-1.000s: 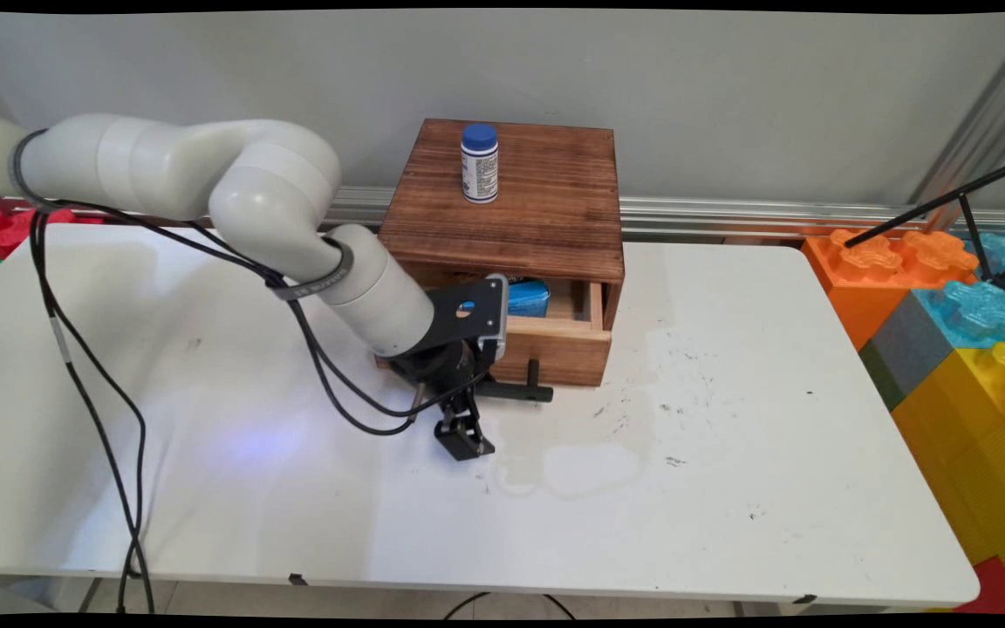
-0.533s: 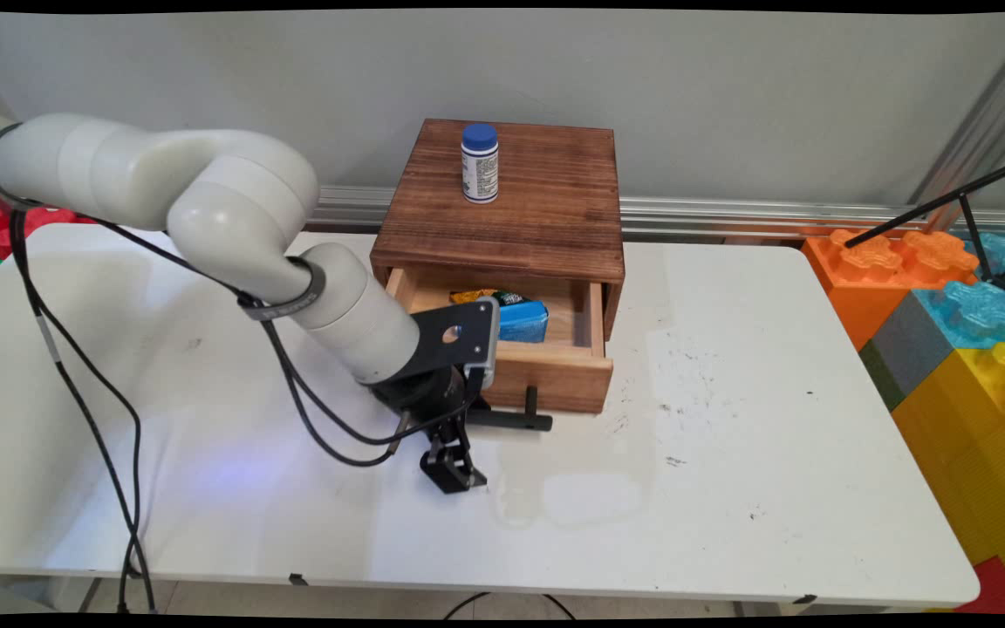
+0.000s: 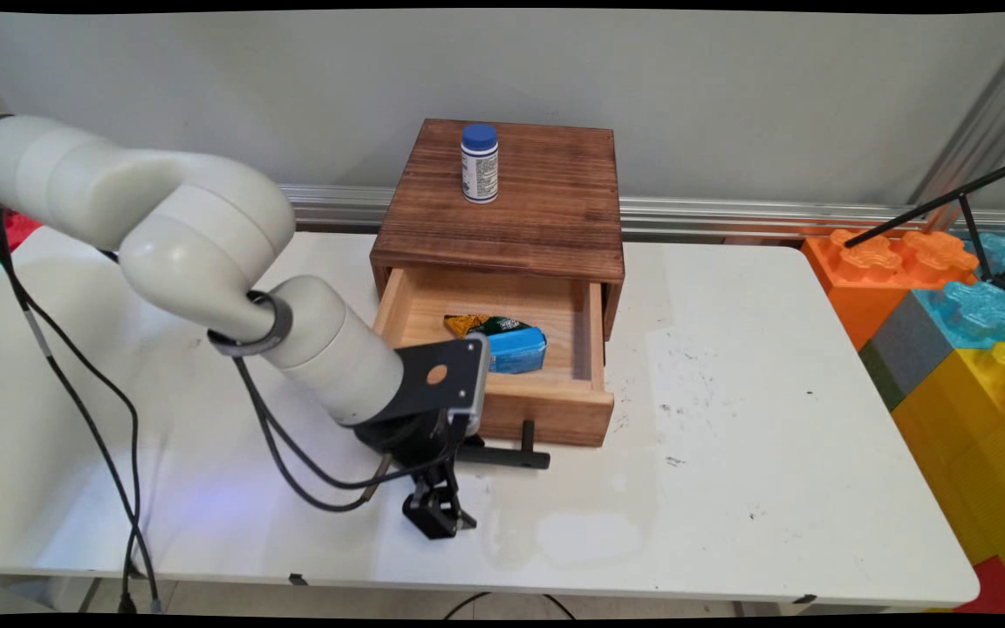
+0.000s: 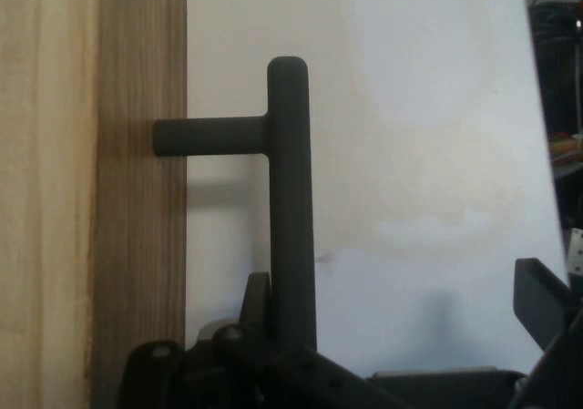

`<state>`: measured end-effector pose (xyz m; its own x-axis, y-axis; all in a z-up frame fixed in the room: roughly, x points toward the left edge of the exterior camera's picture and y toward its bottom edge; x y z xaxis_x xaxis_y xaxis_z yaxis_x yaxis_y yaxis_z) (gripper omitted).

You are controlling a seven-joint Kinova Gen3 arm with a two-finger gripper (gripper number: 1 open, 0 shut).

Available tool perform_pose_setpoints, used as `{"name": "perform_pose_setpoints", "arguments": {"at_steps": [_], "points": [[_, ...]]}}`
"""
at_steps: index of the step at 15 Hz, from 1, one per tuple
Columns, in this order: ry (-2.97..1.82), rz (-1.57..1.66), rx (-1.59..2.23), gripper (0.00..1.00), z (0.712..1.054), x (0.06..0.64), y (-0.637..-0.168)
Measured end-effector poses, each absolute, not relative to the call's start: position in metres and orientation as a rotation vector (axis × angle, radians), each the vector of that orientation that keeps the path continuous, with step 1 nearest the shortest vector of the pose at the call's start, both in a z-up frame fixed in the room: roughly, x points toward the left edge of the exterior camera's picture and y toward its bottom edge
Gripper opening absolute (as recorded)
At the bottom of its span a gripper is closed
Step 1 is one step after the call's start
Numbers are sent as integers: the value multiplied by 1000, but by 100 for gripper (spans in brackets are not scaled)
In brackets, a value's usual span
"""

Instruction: Open the drawer

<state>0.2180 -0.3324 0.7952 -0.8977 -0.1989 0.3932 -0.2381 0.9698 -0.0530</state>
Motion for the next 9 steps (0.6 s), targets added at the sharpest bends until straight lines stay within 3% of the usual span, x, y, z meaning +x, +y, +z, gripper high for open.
{"name": "perform_pose_setpoints", "arguments": {"at_steps": [9], "points": [[-2728,122,244,100,794,211,-292]]}}
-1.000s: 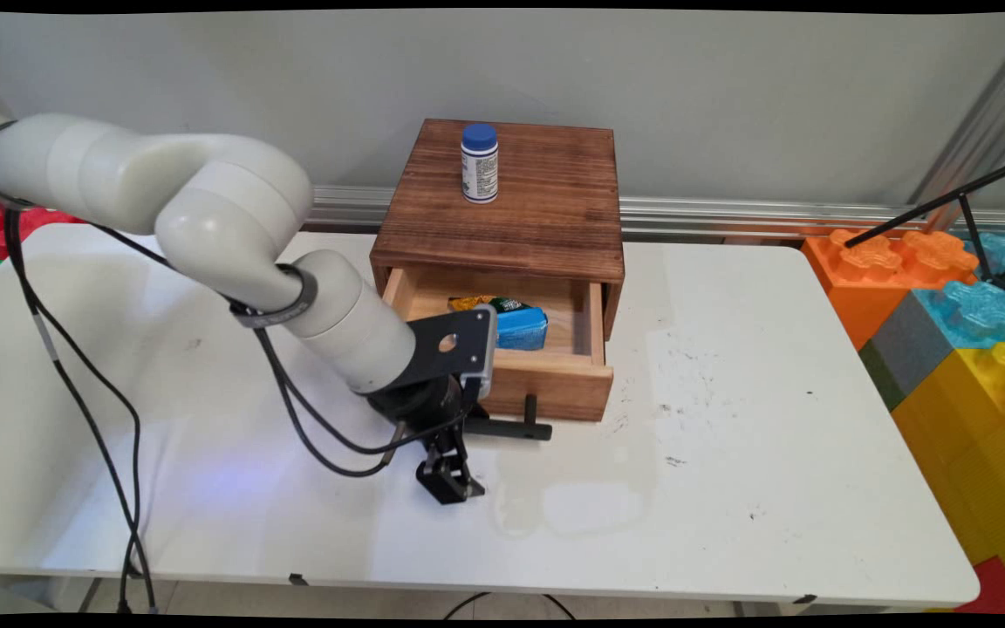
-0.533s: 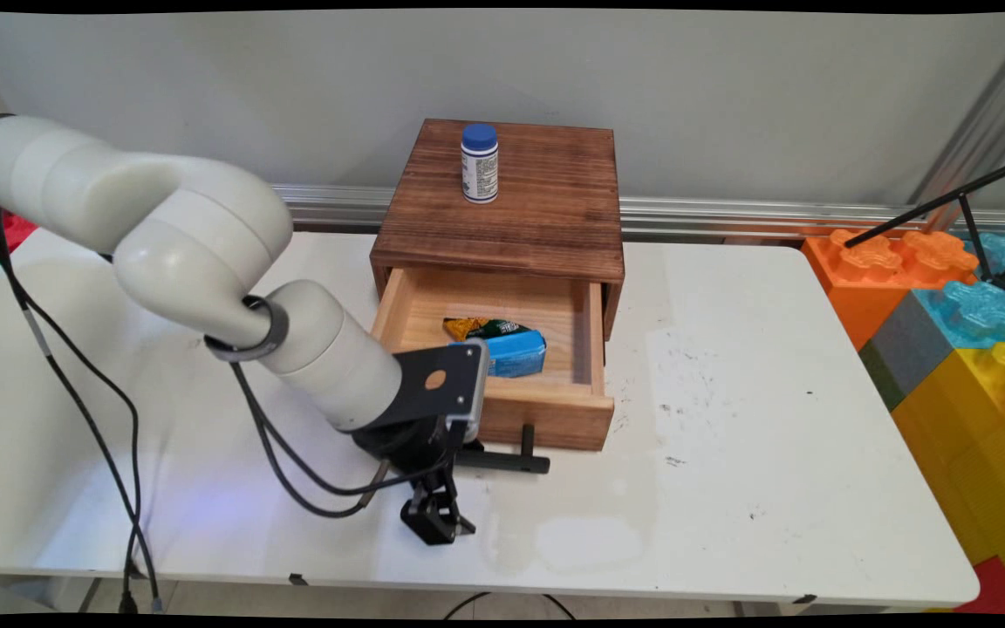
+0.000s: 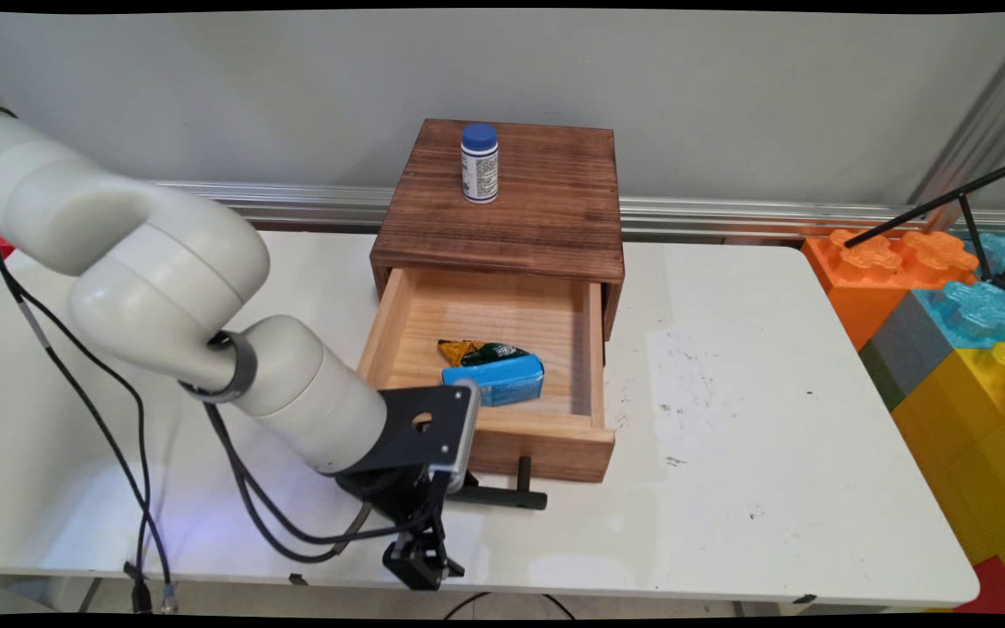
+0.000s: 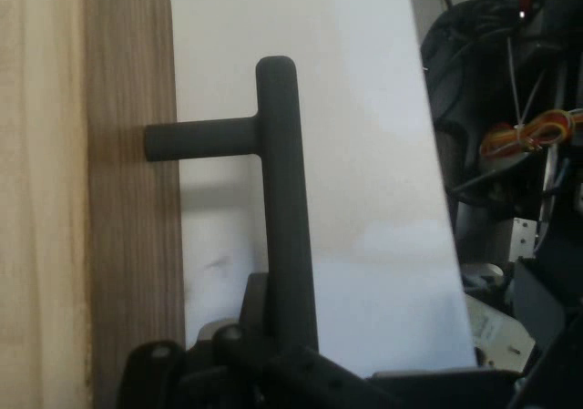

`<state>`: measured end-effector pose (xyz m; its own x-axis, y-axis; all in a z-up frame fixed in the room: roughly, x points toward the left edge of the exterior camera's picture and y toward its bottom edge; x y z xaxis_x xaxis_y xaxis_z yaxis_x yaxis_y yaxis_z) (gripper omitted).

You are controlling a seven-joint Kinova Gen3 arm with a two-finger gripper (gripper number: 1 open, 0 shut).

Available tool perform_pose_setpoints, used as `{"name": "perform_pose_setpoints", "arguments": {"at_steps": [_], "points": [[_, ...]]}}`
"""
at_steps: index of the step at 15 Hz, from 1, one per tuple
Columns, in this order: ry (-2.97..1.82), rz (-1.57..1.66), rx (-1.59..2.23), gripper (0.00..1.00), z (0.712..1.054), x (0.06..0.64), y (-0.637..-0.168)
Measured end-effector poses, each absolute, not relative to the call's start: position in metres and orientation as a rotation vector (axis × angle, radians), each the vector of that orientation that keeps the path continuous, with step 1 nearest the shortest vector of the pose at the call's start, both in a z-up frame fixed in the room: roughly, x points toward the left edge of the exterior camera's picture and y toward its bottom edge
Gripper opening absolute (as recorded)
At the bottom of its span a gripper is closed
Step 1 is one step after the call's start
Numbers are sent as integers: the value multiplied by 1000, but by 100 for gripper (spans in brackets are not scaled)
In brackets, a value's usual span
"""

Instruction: Open the drawer

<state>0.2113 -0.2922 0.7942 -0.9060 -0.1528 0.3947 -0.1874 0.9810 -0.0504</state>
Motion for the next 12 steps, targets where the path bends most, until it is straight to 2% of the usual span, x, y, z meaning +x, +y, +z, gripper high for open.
{"name": "perform_pose_setpoints", "arguments": {"at_steps": [12], "points": [[-2737,132,161,100,790,204,-261]]}}
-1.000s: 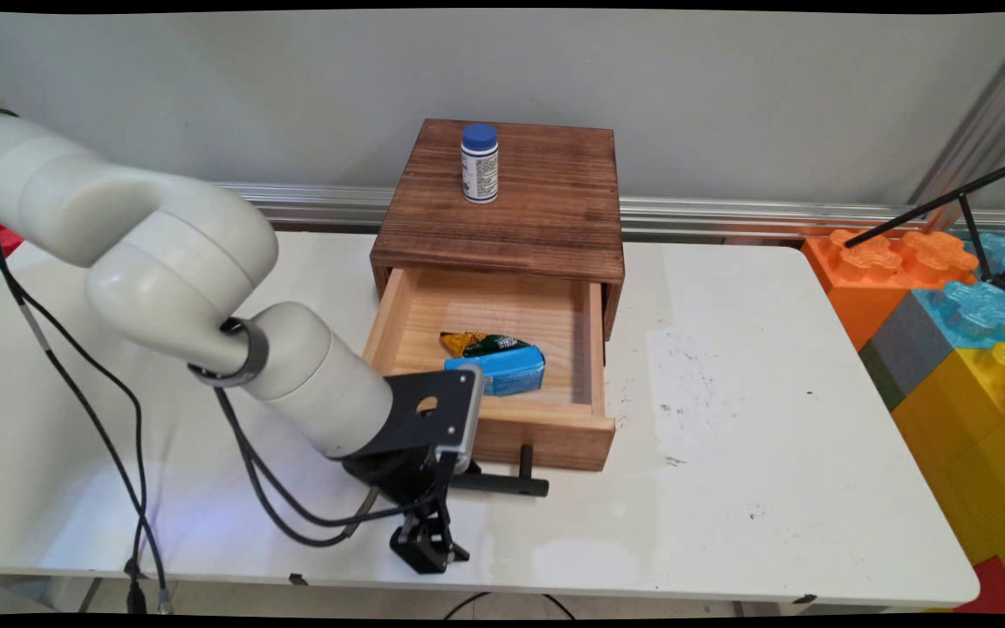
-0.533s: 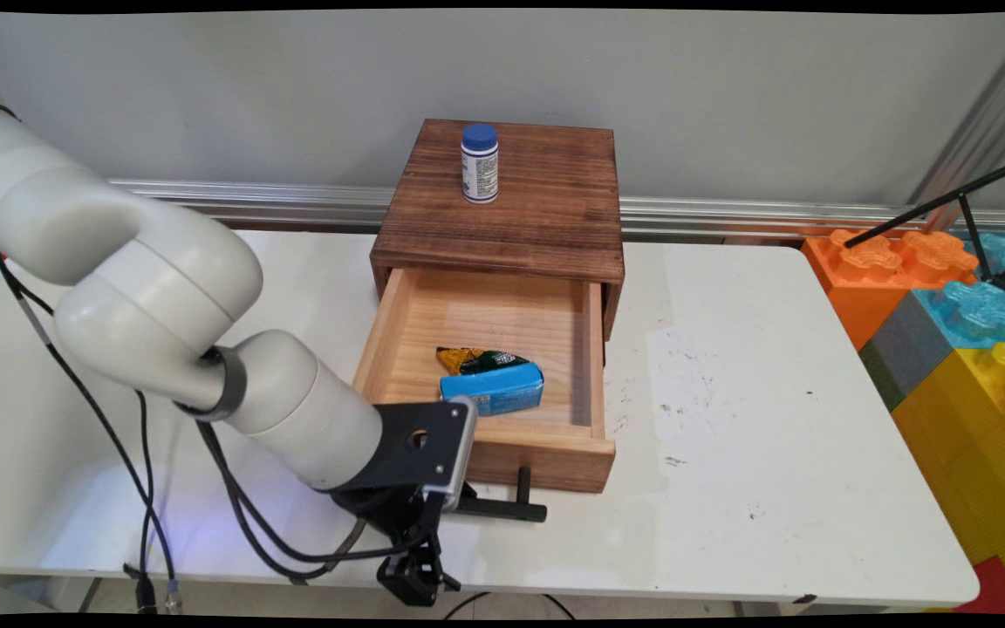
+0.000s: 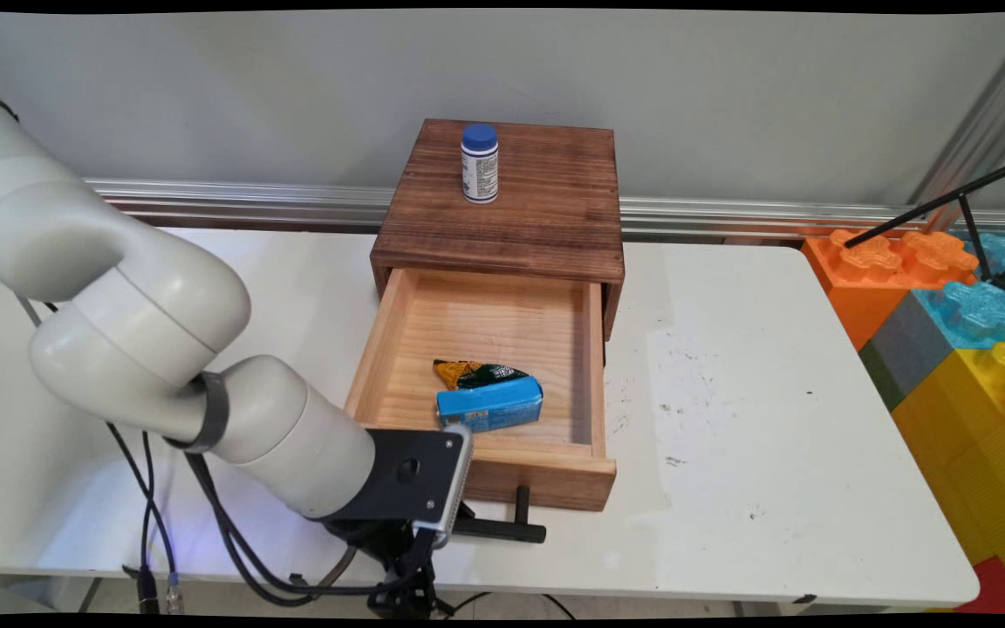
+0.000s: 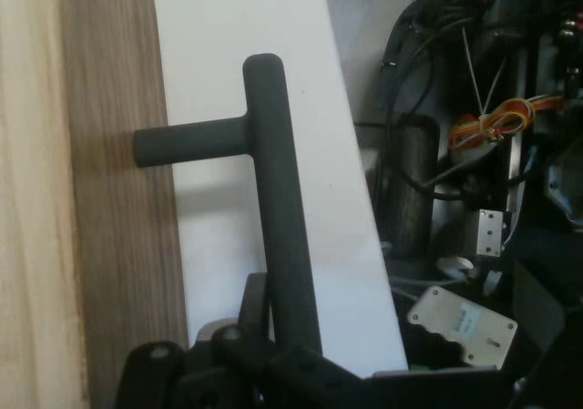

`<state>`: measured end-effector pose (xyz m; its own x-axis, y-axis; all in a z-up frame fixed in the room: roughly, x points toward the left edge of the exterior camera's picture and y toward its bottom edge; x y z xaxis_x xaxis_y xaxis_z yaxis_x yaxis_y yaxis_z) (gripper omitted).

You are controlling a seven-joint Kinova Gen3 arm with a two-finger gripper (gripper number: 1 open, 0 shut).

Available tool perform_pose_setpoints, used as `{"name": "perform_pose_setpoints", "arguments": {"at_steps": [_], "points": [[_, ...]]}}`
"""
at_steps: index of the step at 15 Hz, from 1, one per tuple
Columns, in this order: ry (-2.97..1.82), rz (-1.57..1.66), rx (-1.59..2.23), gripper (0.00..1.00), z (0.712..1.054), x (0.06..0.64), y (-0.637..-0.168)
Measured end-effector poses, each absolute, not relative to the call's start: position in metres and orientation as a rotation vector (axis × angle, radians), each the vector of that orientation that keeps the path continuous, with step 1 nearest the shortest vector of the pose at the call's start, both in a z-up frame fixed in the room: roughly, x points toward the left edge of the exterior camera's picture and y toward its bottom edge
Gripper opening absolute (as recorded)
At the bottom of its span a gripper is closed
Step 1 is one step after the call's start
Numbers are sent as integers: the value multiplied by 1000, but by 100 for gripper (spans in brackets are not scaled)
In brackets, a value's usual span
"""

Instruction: Open the drawer

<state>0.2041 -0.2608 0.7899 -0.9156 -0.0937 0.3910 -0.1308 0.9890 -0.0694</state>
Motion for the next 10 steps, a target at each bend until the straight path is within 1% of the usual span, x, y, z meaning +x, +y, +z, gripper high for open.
{"name": "perform_pose_setpoints", "arguments": {"at_steps": [10], "points": [[-2733,129,138,100,792,204,-247]]}}
